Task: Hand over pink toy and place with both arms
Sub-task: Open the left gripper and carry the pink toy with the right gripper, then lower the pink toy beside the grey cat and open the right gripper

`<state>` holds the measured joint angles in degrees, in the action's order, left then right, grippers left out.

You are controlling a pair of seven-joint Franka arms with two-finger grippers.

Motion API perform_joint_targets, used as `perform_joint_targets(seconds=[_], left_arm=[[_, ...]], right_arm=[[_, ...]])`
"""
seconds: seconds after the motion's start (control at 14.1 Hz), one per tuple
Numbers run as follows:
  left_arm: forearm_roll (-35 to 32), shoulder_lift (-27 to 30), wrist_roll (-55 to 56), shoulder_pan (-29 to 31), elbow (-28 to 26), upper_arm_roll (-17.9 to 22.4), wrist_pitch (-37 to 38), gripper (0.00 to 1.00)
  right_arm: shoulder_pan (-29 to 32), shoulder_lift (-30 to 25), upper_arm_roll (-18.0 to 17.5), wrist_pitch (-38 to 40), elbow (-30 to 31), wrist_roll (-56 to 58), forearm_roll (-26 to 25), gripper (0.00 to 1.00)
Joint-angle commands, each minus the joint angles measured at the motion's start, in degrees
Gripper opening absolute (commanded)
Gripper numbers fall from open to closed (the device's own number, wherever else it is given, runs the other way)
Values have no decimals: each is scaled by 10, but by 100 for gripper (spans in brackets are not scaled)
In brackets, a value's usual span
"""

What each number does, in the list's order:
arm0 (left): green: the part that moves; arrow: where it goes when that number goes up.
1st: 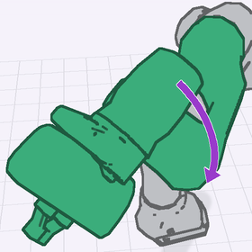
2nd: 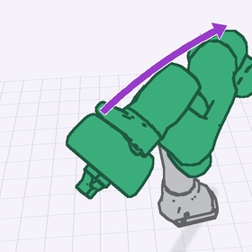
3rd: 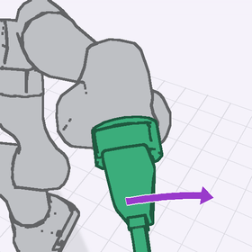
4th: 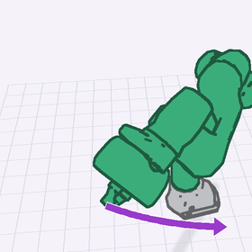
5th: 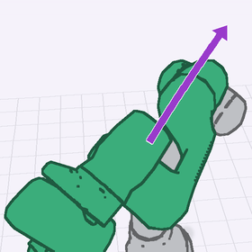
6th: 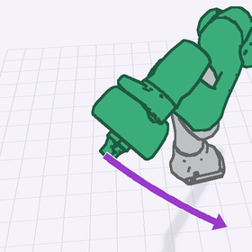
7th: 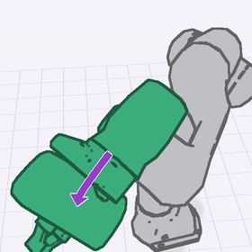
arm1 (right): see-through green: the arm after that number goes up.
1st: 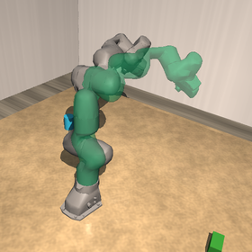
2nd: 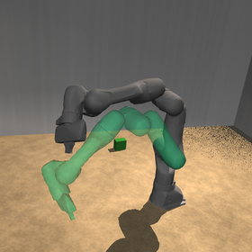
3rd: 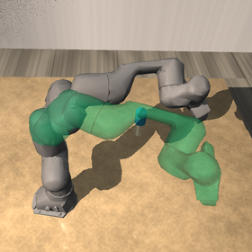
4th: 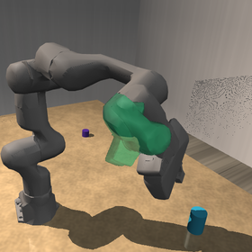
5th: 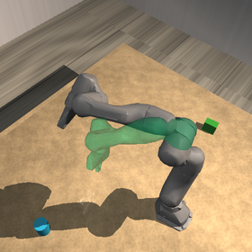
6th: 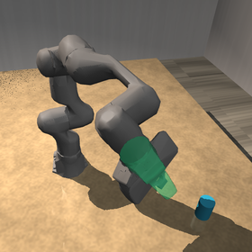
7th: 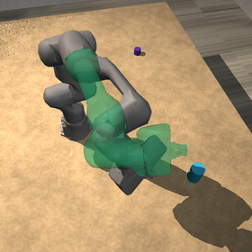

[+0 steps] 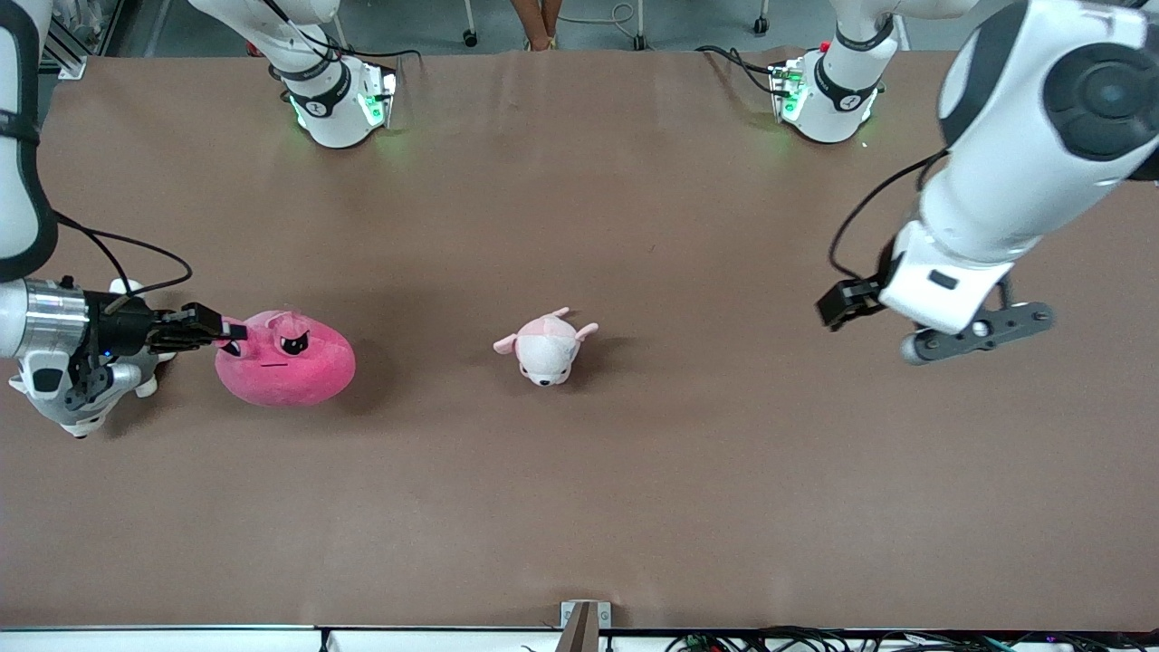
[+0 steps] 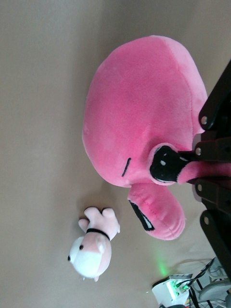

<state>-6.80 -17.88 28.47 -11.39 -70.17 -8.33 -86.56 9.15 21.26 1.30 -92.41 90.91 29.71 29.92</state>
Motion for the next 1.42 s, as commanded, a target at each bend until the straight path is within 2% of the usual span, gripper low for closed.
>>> perform_joint_targets(seconds=[0.0,0.14,0.43,0.57,0.78,1.35], left_arm=[[-13,40,-104,49,-19,-11,25,100],[-8,80,-154,65,-60,-5,22,100],[13,171,-184,93,-162,4,21,100],[22,194,-187,101,-187,4,21,100],[60,219,-191,125,-204,2,20,100],[65,236,-200,124,-214,0,21,100]], right_arm=[[30,38,-11,8,-29,43,0,1],[41,57,-12,13,-35,65,2,1],[43,77,-13,17,-35,90,21,1],[41,92,-14,48,-42,92,28,1],[42,110,-14,52,-52,114,26,1],[54,126,-14,53,-64,119,25,1]])
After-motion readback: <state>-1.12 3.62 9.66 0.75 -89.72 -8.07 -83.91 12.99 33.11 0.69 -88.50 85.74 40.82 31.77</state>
